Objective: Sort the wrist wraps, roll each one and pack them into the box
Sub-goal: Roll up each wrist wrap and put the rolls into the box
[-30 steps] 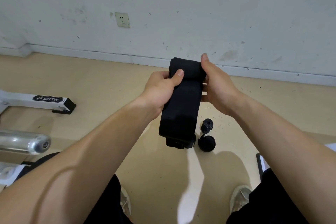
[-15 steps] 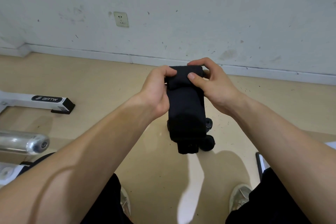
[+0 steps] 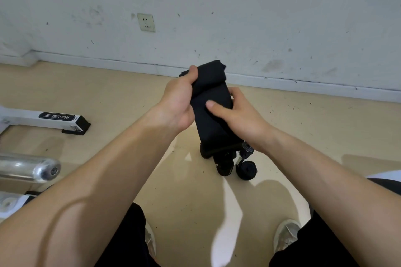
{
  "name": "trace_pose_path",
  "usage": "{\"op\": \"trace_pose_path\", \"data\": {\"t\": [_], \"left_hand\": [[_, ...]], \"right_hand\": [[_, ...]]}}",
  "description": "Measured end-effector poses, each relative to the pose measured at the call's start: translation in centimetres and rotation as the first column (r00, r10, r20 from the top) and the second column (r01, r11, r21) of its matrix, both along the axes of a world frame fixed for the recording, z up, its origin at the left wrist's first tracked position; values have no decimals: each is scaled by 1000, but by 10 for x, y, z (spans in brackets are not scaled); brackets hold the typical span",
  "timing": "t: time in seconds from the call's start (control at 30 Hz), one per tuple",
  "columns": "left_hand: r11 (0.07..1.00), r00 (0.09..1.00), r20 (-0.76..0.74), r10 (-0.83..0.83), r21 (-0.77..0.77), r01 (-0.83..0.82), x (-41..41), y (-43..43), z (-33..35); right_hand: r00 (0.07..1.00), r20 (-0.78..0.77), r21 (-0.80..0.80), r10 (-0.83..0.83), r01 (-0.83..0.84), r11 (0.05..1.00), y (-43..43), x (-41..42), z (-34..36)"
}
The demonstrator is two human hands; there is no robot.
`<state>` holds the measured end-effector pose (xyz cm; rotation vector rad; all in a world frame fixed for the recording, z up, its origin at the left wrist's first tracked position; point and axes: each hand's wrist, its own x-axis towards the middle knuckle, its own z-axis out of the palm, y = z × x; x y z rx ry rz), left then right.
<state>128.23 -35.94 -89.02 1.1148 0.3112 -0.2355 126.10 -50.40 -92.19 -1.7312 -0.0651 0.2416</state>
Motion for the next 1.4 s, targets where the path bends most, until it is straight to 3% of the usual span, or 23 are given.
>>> {"op": "trace_pose_path", "data": {"t": [0.23, 0.47, 0.63, 0.97, 1.17, 1.4], "left_hand": [[994, 995, -9, 96, -54, -96, 3, 7, 1], [989, 993, -21, 113, -94, -114, 5, 7, -3], [987, 990, -12, 142, -70, -143, 5, 2, -7], [982, 981, 111, 157, 93, -167, 8, 0, -9], [969, 968, 176, 181, 139, -206, 12, 0, -9], [972, 965, 201, 170, 127, -198, 13, -1, -13]], "right_hand": [[998, 55, -37, -44, 46, 998, 1, -3, 5], [995, -3, 7, -99, 99, 995, 0, 0, 2], [973, 215, -265, -84, 141, 954, 0, -3, 8], [942, 295, -284, -162, 248, 926, 0, 3, 1], [967, 212, -238, -140, 190, 953, -2, 9, -2], [979, 39, -33, -202, 203, 979, -7, 8, 4]]}}
